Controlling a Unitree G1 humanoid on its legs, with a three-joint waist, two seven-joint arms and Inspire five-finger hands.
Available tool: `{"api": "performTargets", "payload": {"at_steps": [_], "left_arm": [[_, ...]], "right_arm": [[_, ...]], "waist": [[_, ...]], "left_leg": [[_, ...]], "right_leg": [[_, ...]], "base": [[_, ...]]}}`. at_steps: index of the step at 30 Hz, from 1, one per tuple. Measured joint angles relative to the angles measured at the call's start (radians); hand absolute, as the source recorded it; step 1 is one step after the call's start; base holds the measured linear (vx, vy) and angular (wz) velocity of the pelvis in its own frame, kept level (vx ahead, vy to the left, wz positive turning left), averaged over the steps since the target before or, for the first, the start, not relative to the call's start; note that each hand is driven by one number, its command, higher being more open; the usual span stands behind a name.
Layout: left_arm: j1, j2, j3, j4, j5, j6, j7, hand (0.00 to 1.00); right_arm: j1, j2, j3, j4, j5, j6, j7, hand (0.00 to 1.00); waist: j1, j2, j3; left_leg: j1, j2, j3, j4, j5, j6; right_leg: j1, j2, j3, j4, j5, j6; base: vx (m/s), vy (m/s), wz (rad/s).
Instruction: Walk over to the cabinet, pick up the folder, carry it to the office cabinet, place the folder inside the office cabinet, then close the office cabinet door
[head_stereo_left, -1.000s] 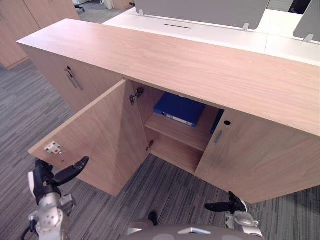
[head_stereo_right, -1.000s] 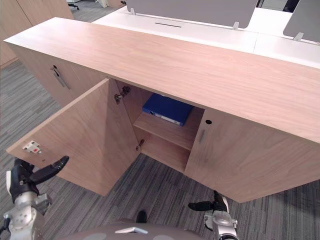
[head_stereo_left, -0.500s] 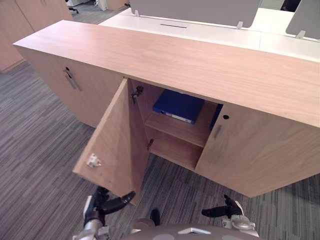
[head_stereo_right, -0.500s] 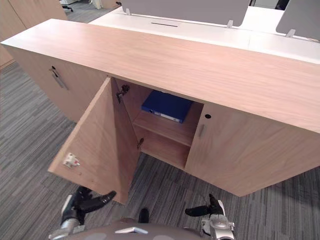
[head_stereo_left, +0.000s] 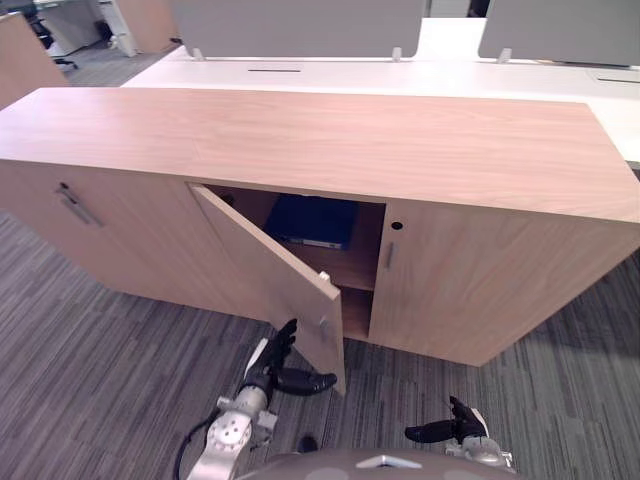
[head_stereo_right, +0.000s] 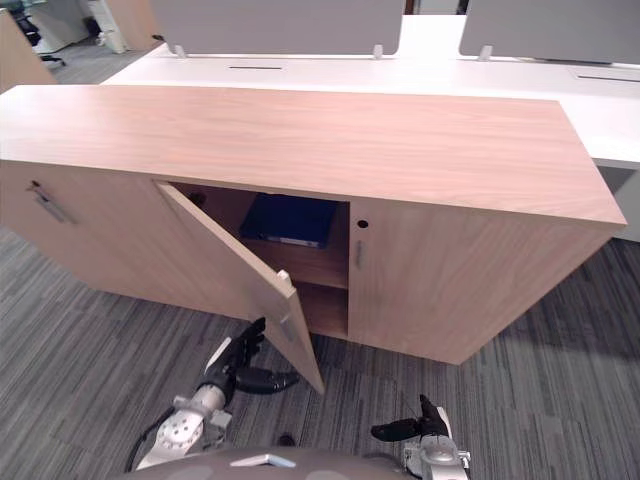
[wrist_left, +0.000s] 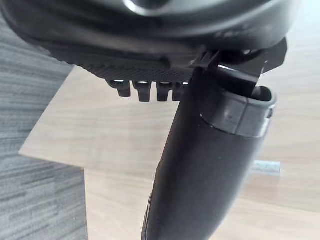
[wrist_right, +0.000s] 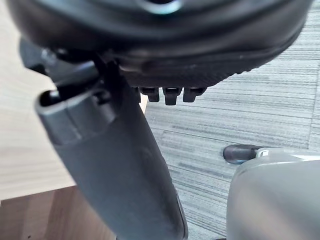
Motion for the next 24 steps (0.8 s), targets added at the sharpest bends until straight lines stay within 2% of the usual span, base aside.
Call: {"api": "performTargets", "payload": {"at_steps": [4, 12, 24], "left_arm": [[-0.082, 0.000, 0.006, 0.074, 0.055, 0.000, 0.045, 1.00], [-0.225, -0.001, 0.030, 0.252, 0.058, 0.021, 0.157, 1.00], [-0.219, -0.004, 0.086, 0.359, 0.053, 0.028, 0.191, 1.00]], "right_arm": [[0.001, 0.003, -0.001, 0.016, 0.000, 0.002, -0.010, 1.00], [-0.008, 0.009, -0.002, 0.017, 0.004, 0.003, -0.030, 1.00], [-0.002, 0.014, -0.005, 0.049, 0.021, 0.011, -0.043, 1.00]], "waist": [[-0.025, -0.010, -0.004], [-0.042, -0.014, -0.001], [-0.083, -0.028, 0.002]], "left_leg": [[-0.003, 0.007, 0.015, 0.005, -0.006, 0.000], [-0.007, 0.028, 0.051, 0.005, -0.012, -0.008], [0.006, 0.043, 0.154, 0.005, -0.029, -0.031]], "right_leg": [[-0.002, 0.008, 0.012, -0.019, 0.006, -0.004], [-0.028, 0.028, 0.057, -0.026, 0.025, -0.016], [-0.063, 0.041, 0.165, -0.055, 0.076, -0.012]], "base": [[0.06, -0.012, -0.14], [0.02, -0.022, -0.18], [-0.06, 0.015, -0.29]]}}
